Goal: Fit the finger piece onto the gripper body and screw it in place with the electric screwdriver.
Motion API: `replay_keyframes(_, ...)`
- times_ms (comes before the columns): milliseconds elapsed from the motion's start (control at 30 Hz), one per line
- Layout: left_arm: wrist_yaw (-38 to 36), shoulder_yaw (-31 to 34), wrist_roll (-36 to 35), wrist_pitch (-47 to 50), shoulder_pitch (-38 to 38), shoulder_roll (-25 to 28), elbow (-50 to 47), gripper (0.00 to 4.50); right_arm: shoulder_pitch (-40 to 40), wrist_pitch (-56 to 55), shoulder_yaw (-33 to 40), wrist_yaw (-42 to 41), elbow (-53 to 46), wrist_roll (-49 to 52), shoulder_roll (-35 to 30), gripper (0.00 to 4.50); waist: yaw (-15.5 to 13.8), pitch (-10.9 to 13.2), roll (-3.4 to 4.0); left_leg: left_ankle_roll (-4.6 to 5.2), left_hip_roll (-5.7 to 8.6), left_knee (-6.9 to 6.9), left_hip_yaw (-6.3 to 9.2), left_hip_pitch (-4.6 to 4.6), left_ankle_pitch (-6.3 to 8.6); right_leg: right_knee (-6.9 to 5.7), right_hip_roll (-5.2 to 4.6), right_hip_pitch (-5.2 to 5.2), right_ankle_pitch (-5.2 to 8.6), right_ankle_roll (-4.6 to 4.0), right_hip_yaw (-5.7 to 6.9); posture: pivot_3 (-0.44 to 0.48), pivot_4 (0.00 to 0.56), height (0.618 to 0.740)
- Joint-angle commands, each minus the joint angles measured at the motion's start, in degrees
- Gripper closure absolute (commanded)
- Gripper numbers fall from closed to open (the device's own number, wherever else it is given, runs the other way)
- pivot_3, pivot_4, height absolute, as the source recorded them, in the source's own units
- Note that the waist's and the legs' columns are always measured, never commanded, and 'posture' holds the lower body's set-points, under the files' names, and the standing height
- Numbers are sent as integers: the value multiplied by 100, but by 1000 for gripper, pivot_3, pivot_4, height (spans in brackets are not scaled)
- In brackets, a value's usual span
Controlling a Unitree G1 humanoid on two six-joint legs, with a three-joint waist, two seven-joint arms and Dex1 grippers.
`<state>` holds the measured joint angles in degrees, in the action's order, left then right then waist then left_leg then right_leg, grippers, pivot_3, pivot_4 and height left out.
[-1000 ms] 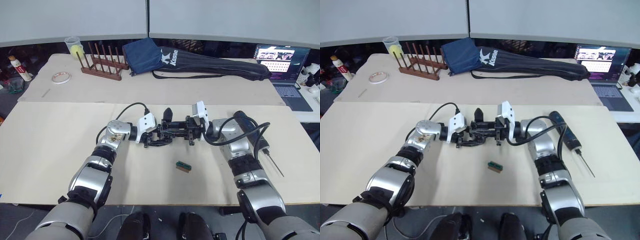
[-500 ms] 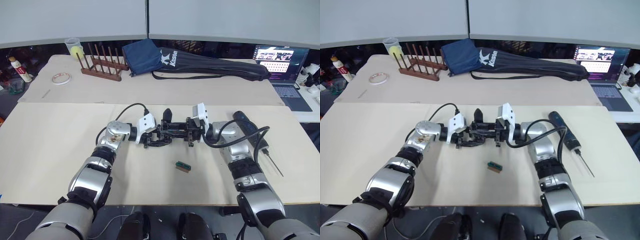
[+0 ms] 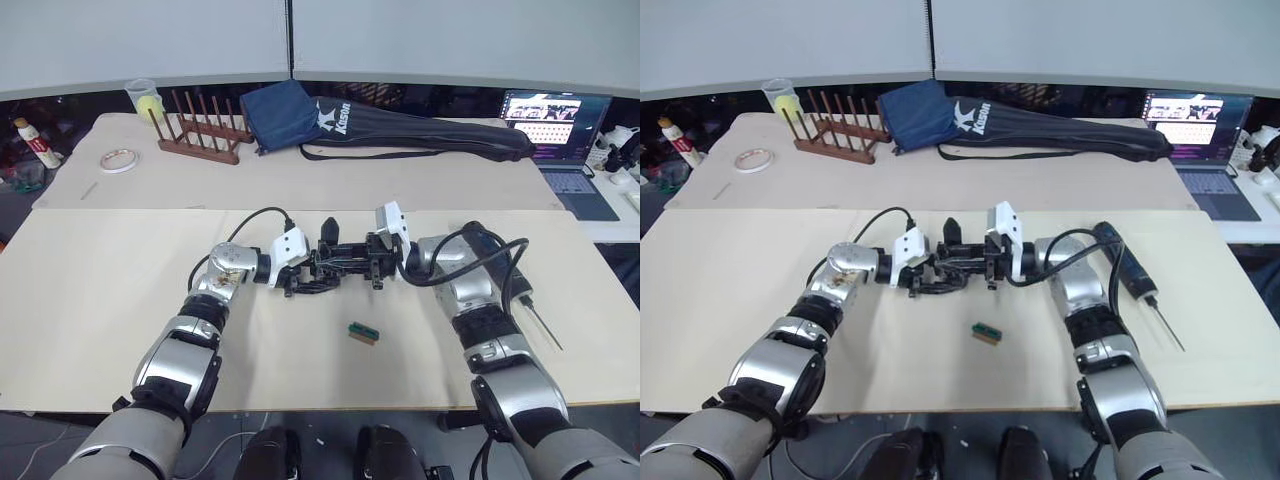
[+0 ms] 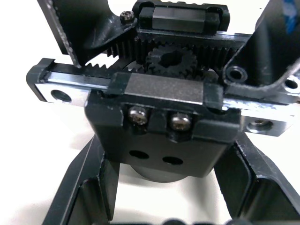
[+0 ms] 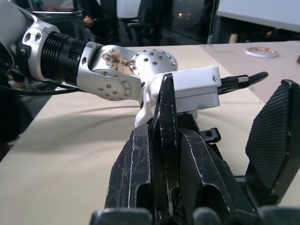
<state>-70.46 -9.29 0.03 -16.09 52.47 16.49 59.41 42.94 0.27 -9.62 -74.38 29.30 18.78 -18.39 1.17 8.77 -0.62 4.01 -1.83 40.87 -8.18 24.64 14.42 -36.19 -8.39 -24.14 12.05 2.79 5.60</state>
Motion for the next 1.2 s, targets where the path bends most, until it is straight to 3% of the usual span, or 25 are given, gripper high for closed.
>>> replay_keyframes(33,-148,69,-132,8,29,-38,-320,2219,-401,464,-286,453,382,-656,-212,4178,-1,0,0,0,0,0,0,0,0,0,0,0,0,0,0,0,150,730)
replay_keyframes(400,-172,89,-155,99,-41,18,-476,2219,-58,689,-850,-509,1059,-829,-406,4178,1,-9,3,1,0,-2,-1,-4,1,1,0,1,0,-1,0,0,150,730)
replay_keyframes(800,-163,91,-150,159,8,21,-498,2219,-324,670,-591,-47,732,-604,-312,4178,-3,-31,5,1,-2,-5,-3,-8,2,6,0,2,0,-2,2,0,150,730)
replay_keyframes(1200,-186,96,-160,187,64,5,-490,2219,-419,527,-662,-185,748,-708,-367,4178,-4,-33,4,2,-2,-6,-5,-8,2,8,-2,2,1,-2,1,0,150,730)
